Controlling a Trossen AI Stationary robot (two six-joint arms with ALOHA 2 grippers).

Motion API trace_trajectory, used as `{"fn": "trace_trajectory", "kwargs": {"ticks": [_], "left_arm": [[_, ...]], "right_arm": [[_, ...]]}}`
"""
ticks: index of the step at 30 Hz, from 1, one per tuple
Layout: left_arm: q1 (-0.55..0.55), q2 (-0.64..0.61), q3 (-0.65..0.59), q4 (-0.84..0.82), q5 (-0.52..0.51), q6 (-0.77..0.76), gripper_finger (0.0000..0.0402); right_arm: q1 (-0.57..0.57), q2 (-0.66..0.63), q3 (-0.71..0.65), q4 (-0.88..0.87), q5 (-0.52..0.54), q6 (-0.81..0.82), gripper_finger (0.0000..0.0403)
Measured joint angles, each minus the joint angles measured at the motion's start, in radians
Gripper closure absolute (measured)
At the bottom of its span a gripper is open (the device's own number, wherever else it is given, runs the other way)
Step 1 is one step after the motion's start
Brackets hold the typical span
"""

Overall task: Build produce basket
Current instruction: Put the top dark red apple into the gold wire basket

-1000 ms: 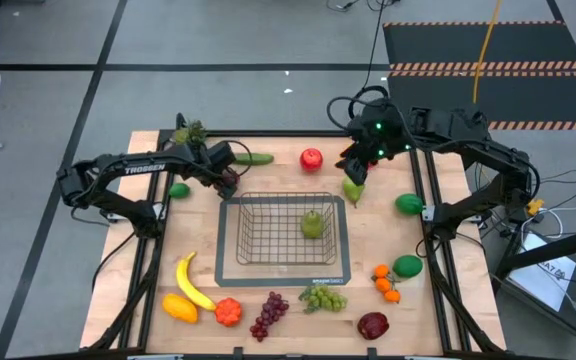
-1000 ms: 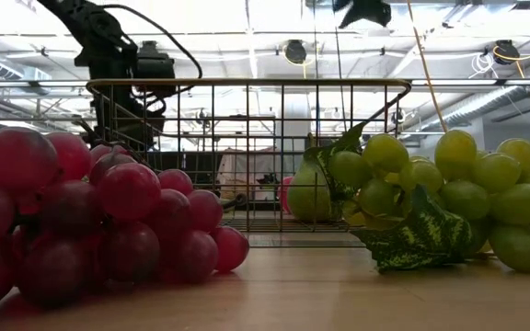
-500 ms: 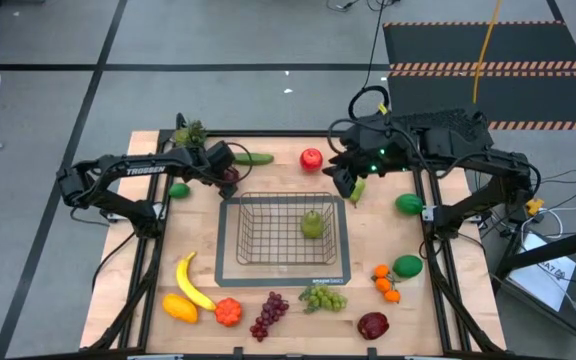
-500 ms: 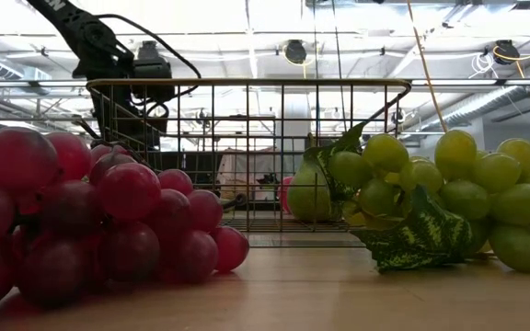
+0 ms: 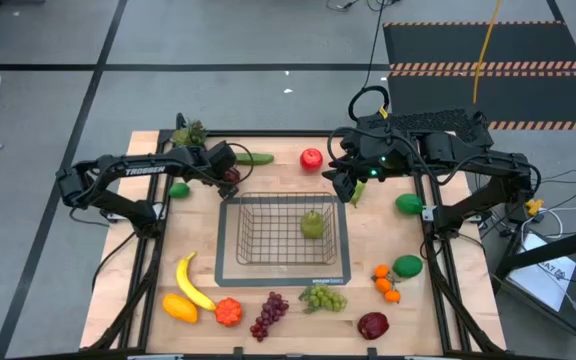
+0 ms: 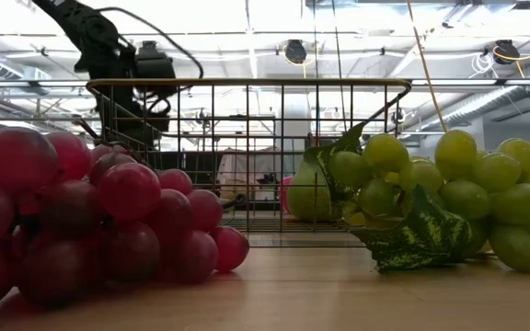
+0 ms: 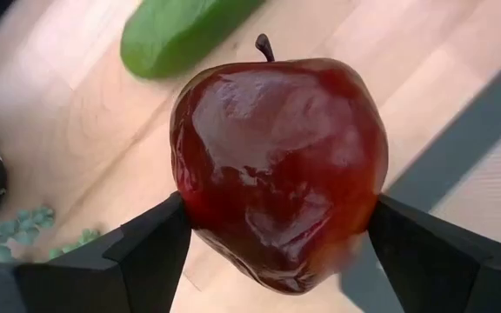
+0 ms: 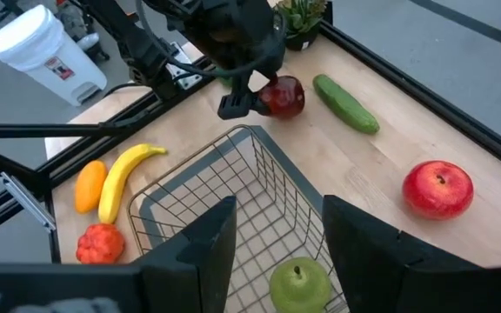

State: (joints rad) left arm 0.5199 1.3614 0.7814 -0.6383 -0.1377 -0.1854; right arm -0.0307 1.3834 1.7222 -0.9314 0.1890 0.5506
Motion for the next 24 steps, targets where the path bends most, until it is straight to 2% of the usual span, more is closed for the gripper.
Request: {"fn": "trace_trajectory", "kwargs": {"ticks": [4,9,13,24], "left_arm": [[-0.026,-0.036,0.078,-0.075,-0.001,-0.024,0.0077],[-0.052,-0.098,0.224,-0.187,-0.003,-0.064,0.0092],[-0.067,-0.141,0.361,-0.255,-0.003,-0.105,0.0089],[-0.19,-0.156,0.666,-0.273,0.004,-0.22,0.0075]], "right_arm": [[0.0,0.0,0.0,-0.001,0.0,-0.046,0.0238],[0.0,0.0,0.0,-0.018,-0.001,-0.104,0.0238],[0.0,0.0,0.0,-0.09,-0.001,-0.133,0.0238],[0.0,-0.053,-0.001,-0.214,-0.063,-0.179,0.0238]]}}
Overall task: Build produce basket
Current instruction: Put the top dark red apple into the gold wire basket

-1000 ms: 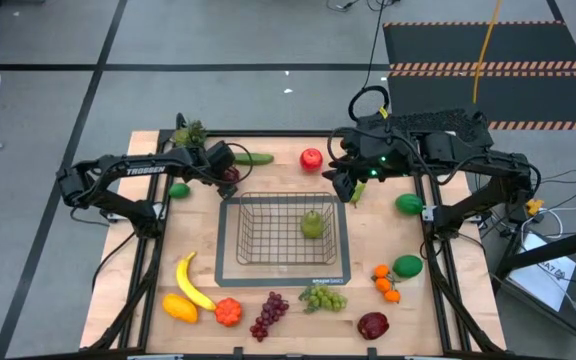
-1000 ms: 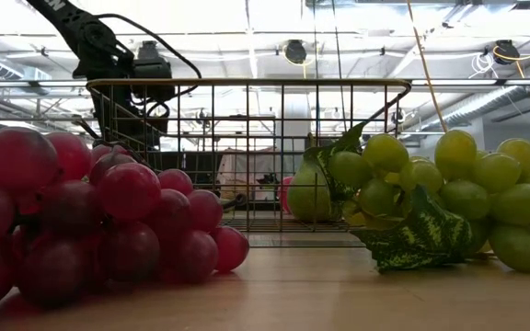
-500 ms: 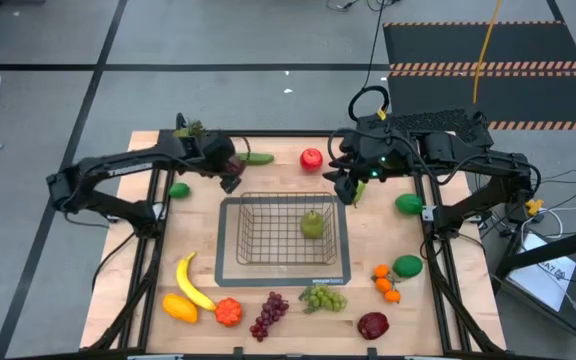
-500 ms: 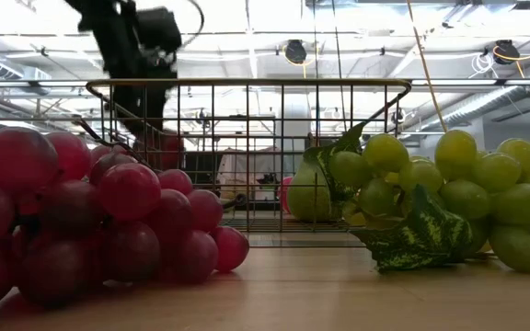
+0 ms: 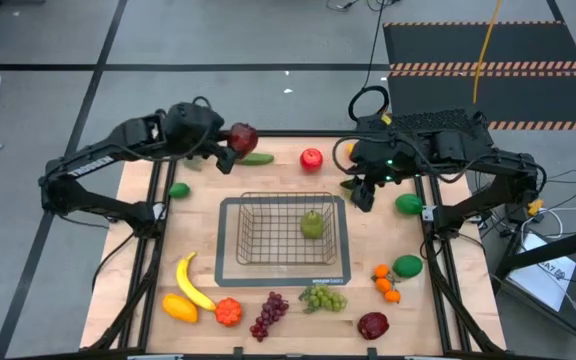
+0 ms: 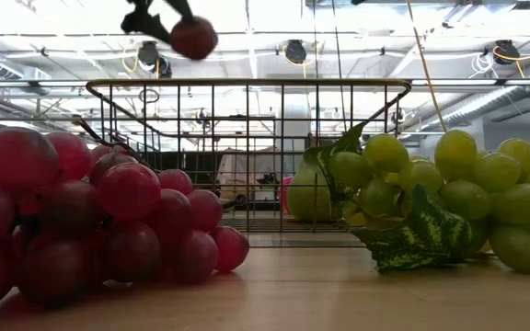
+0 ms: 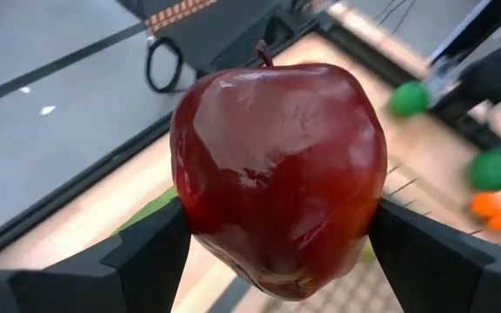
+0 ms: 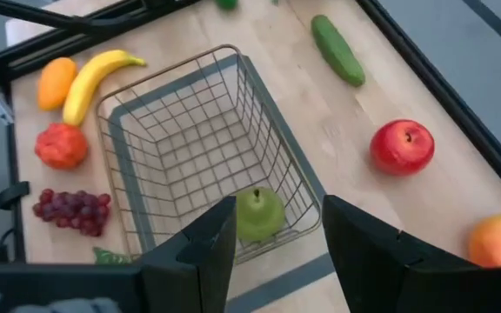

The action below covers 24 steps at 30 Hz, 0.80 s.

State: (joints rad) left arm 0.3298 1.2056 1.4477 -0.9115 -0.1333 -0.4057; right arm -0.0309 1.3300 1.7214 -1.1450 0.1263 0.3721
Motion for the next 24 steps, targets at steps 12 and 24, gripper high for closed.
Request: {"fn": "trace_trajectory", "kwargs": {"ticks": [12,24], "left_arm": [[-0.184,0.056,0.067,0.08,-0.003,-0.189,0.0096],[-0.321,0.13,0.067,0.421,-0.01,-0.261,0.0088]], "right_arm": [[0.0,-0.137,0.0,-0.02,0.0,-0.065,0.0238],[0.015,-0.232,-0.025,-0.019,-0.054,-0.015,0.0238]]}}
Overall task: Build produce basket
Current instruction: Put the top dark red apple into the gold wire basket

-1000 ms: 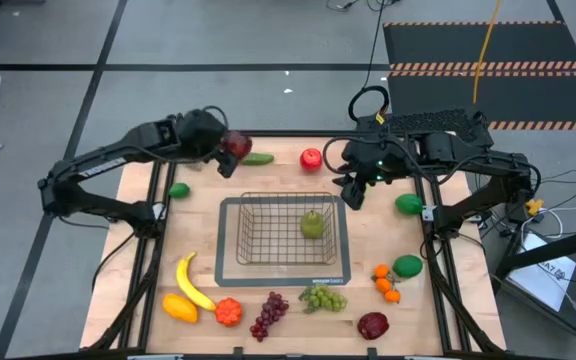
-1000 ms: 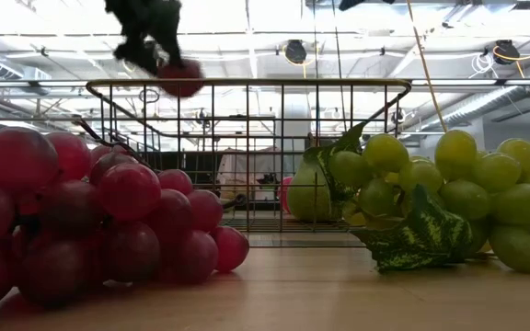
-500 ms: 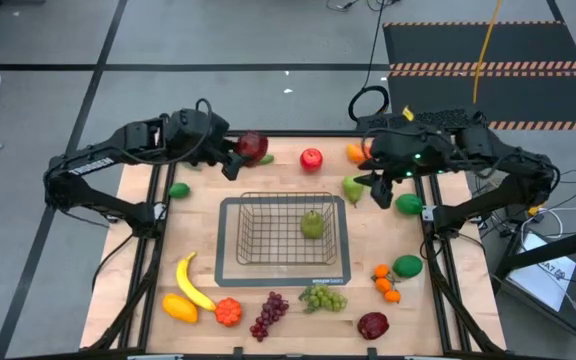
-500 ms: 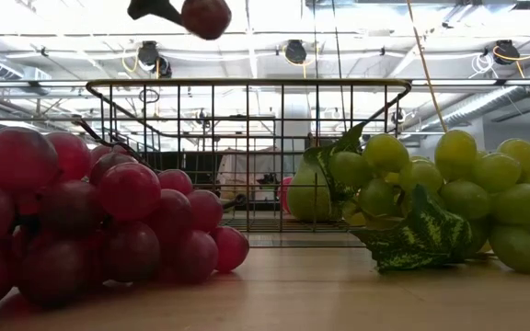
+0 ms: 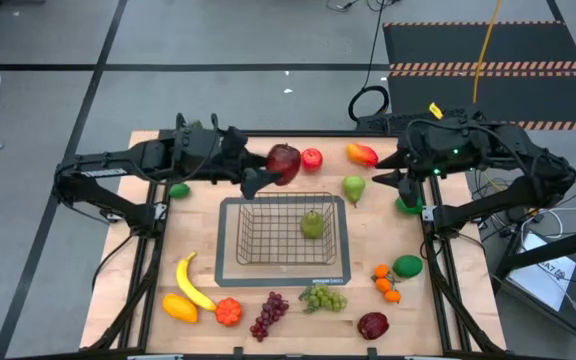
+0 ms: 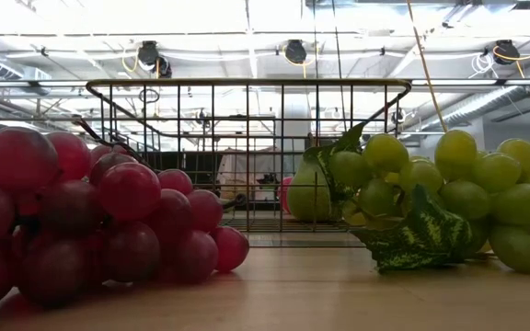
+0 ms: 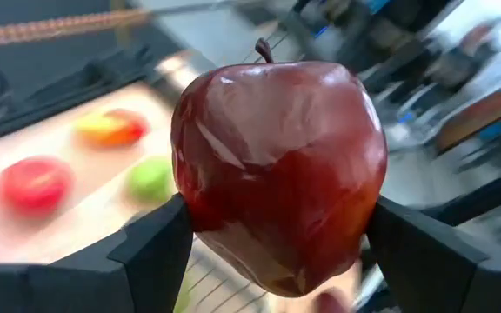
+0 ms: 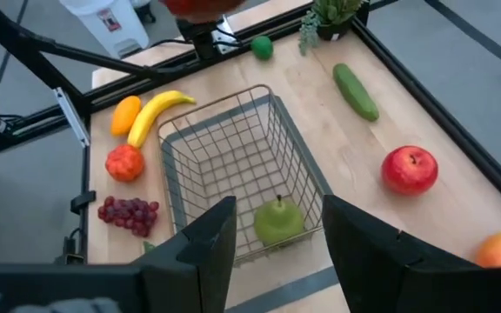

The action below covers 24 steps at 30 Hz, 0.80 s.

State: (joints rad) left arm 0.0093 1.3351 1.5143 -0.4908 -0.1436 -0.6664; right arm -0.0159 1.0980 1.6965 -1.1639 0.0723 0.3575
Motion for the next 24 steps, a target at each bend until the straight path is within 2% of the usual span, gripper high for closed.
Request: {"fn": "trace_trajectory", "kwargs": {"ticks": [6,14,24], "left_arm": [[-0.037,0.035,0.002,0.095,-0.016,-0.051,0.0085],[-0.066,0.063,0.0,0.136,-0.021,-0.052,0.0083],[-0.088,0.101,0.0,0.147,-0.019,0.049,0.0081]], "right_arm": [[0.024,-0.044,-0.045,0.0,0.0,0.04,0.0238],[0.061,-0.103,-0.144,0.022,0.0,0.13,0.0238],[0.098,-0.149,-0.212,0.086,-0.052,0.216,0.0238]]}}
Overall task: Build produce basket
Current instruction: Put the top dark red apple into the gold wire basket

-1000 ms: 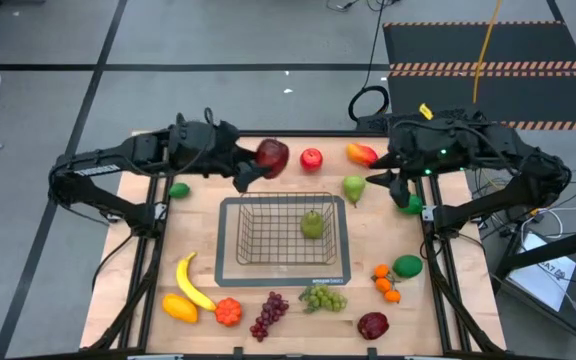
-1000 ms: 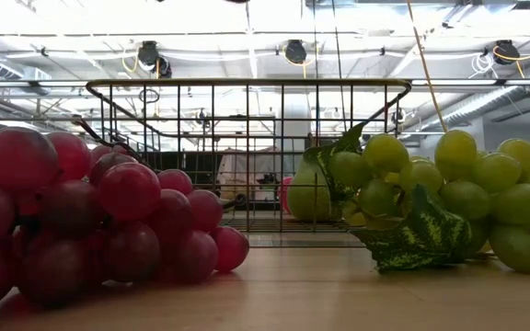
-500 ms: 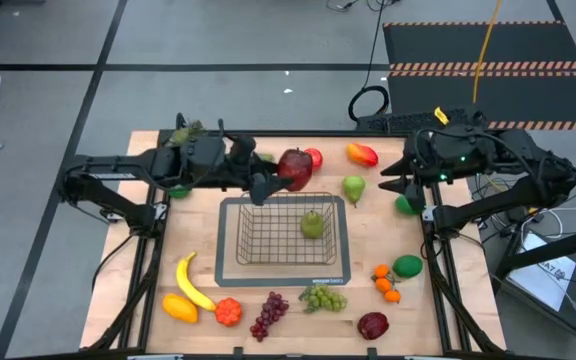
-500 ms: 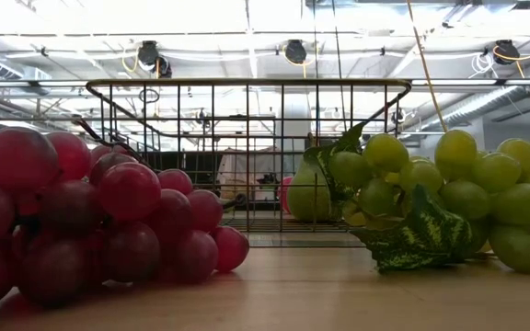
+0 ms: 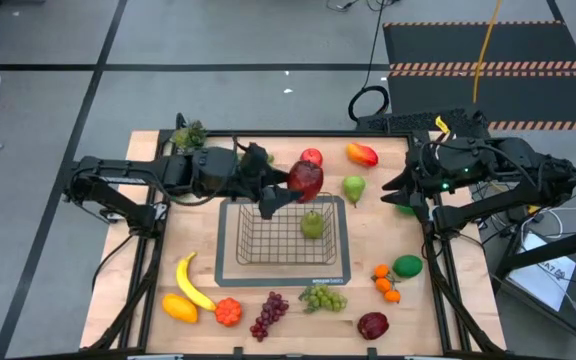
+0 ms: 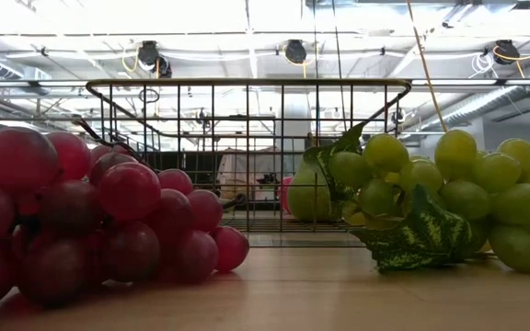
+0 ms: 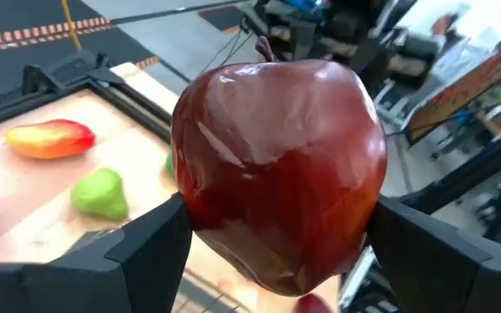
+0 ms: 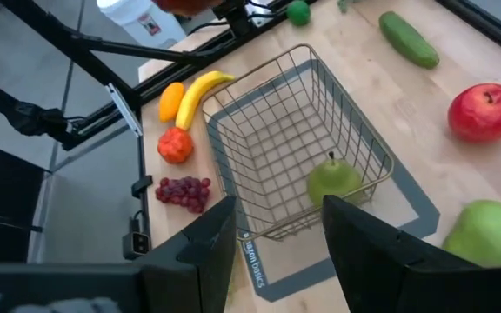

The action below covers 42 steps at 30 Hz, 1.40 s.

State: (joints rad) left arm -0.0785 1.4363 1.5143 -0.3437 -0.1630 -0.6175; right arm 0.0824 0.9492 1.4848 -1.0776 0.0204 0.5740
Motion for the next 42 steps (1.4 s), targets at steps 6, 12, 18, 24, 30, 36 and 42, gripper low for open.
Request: {"fn": "trace_trajectory", "kwargs": {"ticks": [6,12,18,24,30,36,42], "left_arm": [[-0.044,0.025,-0.001,-0.021,0.005,0.152,0.008],[-0.067,0.037,0.0,-0.069,0.004,0.198,0.008],[-0.079,0.034,0.0,-0.15,0.004,0.198,0.008],[-0.116,0.042,0.0,-0.234,0.006,0.191,0.008],[-0.164,0.068,0.002,-0.229,0.007,0.32,0.008],[-0.202,0.086,0.0,-0.234,0.008,0.706,0.008],[-0.203,0.087,0.0,-0.23,0.002,0.89,0.008]], "right_arm": [[0.005,-0.007,-0.001,0.005,0.002,0.017,0.0238],[0.005,-0.007,-0.001,0.005,0.003,0.045,0.0238],[0.005,-0.007,-0.001,0.005,0.003,0.054,0.0238],[0.005,-0.006,-0.001,0.005,0.011,0.053,0.0238],[0.005,-0.006,-0.001,0.004,0.034,0.047,0.0238],[0.005,-0.006,-0.001,0.004,0.035,0.026,0.0238],[0.005,-0.006,-0.001,0.004,0.035,0.016,0.0238]]}}
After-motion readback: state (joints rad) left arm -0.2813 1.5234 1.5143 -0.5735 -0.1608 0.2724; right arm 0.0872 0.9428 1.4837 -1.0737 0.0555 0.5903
